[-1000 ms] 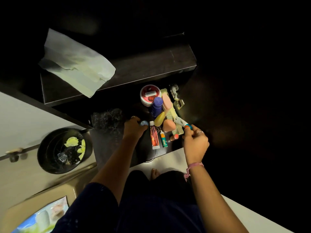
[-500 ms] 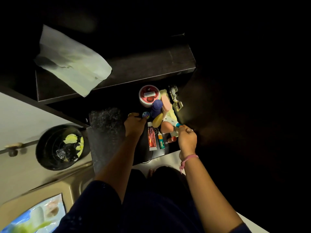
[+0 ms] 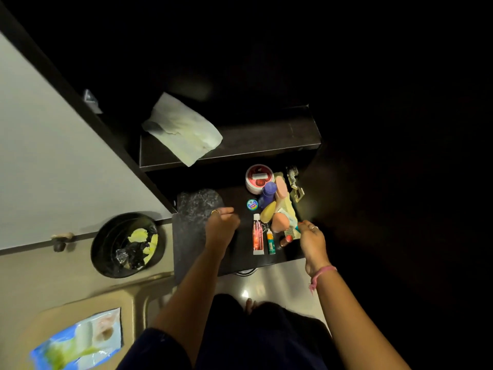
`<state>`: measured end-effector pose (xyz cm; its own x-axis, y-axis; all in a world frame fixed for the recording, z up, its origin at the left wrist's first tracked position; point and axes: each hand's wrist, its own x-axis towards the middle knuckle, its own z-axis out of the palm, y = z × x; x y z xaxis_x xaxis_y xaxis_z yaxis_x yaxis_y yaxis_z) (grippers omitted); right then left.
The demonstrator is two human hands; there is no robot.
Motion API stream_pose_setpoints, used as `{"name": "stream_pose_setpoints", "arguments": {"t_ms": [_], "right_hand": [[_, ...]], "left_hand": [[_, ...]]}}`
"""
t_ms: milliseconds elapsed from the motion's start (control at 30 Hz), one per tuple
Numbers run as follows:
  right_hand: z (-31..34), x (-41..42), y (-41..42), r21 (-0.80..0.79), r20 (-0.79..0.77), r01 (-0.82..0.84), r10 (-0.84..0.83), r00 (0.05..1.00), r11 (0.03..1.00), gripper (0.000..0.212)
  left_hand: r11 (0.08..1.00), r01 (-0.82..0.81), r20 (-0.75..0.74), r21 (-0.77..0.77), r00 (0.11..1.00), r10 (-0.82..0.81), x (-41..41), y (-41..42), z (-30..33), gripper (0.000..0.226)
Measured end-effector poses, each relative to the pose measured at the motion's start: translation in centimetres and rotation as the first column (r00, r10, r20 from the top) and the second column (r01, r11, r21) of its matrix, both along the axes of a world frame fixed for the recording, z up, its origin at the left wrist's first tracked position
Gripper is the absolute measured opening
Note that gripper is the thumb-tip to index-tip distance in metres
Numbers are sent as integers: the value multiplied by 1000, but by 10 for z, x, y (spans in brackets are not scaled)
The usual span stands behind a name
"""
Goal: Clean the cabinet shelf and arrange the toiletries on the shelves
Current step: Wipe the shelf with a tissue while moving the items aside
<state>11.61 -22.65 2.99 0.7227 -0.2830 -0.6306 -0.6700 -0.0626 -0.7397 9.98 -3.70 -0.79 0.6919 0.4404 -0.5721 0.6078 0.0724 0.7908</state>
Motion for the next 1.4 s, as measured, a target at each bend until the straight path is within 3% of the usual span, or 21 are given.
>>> {"name": "stream_pose_setpoints", "arguments": {"t_ms": [167,300,467,633,733,800,900,967,1067,1233,1400], "right_hand": [[16,-2,-2,25,23,-42,41,999,999,23],[40,-9,4,30,123,10,-14,992,1000,24],[76,-18,44,-178,410,-13,87,908,984,23],[100,-18,88,-158,548,-164,225,806,974,20],[105,-19,109,37,506,-177,134,852,984,21],[111,-25,120,289,393,-202,76,917,936,25],[115,-39,133,660,195,-241,148,970,711,48],[108,-48,140,772,183,-269,203,962,576,64],[91,-58,144,780,158,-260,224,962,569,62],[46,-94,128,731,21,-181,243,970,658,46],[13,-121,117,626,-89,-99,197,976,774,38]], "left_hand": [[930,-217,223,-296,931,288,-5,10,63,33],[904,-272,393,-330,831,393,-7,29,112,47],[865,-347,312,-364,829,464,6,52,142,42],[797,-318,249,-514,833,493,-4,57,153,31],[773,-274,255,-573,836,485,-17,63,156,20],[772,-217,270,-597,852,448,-31,65,159,4],[772,-113,309,-625,873,377,-54,63,159,3],[744,-36,331,-668,880,340,-74,63,153,10],[735,-2,282,-678,923,263,-102,65,138,14],[809,25,120,-587,991,57,-147,60,104,16],[878,51,0,-476,998,-58,-171,60,67,15]]}}
